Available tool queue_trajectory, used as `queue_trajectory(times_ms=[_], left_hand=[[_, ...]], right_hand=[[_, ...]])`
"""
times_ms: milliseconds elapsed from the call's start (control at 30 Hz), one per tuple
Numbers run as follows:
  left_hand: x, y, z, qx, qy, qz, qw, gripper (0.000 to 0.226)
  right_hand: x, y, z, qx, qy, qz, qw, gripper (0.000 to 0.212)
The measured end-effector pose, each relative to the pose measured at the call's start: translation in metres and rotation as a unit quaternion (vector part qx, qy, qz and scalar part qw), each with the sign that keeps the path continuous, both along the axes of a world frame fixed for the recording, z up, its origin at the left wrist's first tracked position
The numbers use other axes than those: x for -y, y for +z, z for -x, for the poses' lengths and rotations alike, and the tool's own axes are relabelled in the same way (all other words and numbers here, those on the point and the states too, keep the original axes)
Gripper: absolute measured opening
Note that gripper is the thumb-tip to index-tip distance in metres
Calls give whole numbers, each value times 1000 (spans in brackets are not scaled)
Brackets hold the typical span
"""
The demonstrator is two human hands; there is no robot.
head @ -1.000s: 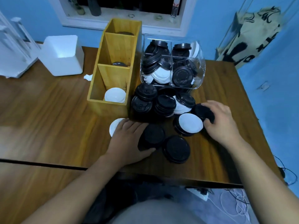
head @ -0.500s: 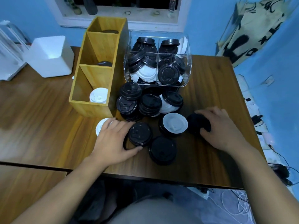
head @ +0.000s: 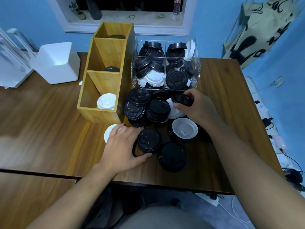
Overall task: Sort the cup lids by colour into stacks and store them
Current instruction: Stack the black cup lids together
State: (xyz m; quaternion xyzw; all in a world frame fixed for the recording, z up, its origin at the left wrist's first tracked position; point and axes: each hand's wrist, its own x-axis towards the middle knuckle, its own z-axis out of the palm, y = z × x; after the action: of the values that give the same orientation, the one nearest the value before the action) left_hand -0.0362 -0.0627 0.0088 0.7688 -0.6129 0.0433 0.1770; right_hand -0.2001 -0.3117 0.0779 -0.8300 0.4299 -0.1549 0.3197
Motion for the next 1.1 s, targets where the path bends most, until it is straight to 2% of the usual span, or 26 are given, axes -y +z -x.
queue_trajectory(times_ms=[167, 400, 533, 633, 700, 800, 900, 1000, 1100], left_hand=[[0, -1, -1, 3, 1, -1, 1000, 83], [0, -1, -1, 4, 0, -2, 1000, 83], [0, -1, -1, 13, 2, -6, 1000, 85], [-1, -1, -1, 16, 3, -7, 1000, 85], [-1, -1, -1, 17, 4, -12, 1000, 85], [-1, -1, -2, 18, 3, -13, 1000, 85], [0, -1, -2, 23, 6, -15, 1000, 84], [-1, -2, -2, 26, 7, -15, 1000, 83], [0, -3, -2, 28, 3, -11, 1000, 82]], right_hand=[[-17, 6, 42, 46, -40, 12, 998, 53], [-19, -11, 60, 156, -107, -63, 980, 44], [-24, -11, 61, 181, -121, -75, 973, 50], [-35, 1, 69, 212, -135, -44, 967, 53], [-49, 9, 87, 186, -110, -12, 976, 59], [-78, 3, 123, 84, -19, 66, 994, 68], [-96, -26, 159, -14, 80, 129, 988, 76], [-107, -42, 177, -51, 108, 59, 991, 88], [-113, -42, 175, -2, 49, -8, 999, 91]])
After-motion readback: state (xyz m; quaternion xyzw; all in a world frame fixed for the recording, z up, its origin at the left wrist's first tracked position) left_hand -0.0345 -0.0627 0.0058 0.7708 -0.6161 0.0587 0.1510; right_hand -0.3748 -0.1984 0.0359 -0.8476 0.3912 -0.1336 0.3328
